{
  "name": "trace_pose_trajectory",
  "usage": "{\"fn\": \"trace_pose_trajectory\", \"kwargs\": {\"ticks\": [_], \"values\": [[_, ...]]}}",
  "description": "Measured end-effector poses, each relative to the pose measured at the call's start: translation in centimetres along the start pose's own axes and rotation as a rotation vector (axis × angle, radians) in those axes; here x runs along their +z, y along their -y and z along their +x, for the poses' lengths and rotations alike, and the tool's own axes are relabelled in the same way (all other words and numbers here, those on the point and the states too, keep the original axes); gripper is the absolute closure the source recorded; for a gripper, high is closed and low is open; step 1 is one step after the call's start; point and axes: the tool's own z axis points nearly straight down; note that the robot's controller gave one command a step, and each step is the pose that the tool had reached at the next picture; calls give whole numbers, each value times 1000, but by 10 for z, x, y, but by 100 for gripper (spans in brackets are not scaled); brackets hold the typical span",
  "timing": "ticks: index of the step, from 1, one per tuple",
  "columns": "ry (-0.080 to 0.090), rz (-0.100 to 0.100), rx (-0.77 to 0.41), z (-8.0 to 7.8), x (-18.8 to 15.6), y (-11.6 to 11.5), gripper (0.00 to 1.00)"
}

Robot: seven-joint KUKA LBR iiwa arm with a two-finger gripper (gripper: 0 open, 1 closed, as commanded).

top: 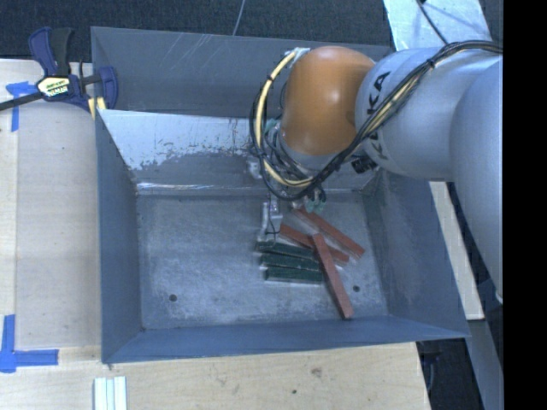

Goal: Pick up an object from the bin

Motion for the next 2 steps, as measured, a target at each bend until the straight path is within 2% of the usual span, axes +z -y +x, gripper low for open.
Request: {"fn": "trace_pose_trajectory", "kwargs": {"ticks": [1,2], "values": [[8,-1,-69,2,-32,5,0],[11,-1,-58,46,23,38,0]]}}
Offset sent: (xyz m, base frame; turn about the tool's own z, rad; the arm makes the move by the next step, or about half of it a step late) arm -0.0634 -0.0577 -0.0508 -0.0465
